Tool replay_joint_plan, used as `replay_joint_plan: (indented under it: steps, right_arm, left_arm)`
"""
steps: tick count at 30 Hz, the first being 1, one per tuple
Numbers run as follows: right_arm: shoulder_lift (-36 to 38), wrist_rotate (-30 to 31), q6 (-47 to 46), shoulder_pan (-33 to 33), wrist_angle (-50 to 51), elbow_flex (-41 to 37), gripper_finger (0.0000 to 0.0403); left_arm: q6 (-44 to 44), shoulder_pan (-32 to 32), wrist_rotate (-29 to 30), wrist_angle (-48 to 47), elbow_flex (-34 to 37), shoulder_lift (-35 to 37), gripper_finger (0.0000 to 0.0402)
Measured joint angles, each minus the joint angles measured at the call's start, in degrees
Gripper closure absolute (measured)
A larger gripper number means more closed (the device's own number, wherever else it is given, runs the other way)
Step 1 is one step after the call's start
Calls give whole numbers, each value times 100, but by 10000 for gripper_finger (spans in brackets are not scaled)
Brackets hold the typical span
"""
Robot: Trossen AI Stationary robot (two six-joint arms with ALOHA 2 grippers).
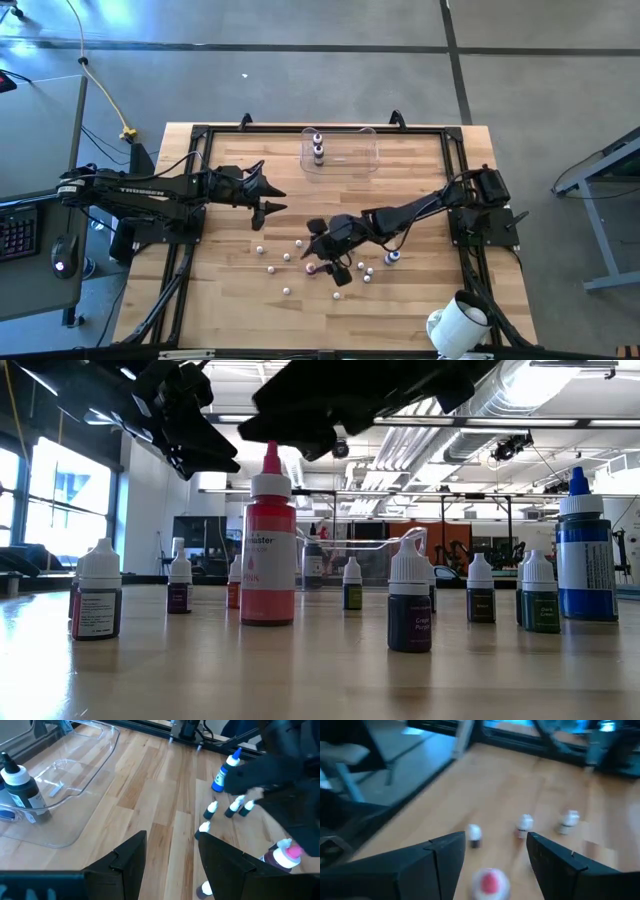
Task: Pick & Place food coloring
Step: Put the pink food coloring into the transparent bin
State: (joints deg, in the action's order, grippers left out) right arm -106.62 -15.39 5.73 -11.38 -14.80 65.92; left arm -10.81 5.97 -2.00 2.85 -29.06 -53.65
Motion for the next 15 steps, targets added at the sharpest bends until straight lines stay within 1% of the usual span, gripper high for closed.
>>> replay_joint_plan:
  steps: [3, 6, 8, 11, 15]
  right_arm:
    - [-20, 50, 2, -69, 38, -118, 196]
    - [-20, 532, 200, -106, -5, -319, 196]
    - [-23, 670, 206, -106, -187, -499, 196]
    - [-23, 598, 208, -66, -650, -827, 196]
    - [-27, 274, 208, -9, -1336, -1140, 196]
  left_arm:
    - [0, 0, 0, 2, 0, 0, 222]
    - [0, 0, 0, 11, 0, 0, 222]
    - [-2, 0, 0, 9, 0, 0, 222]
    - [-2, 0, 2, 11, 0, 0, 222]
    - [-2, 0, 2, 9, 0, 0, 222]
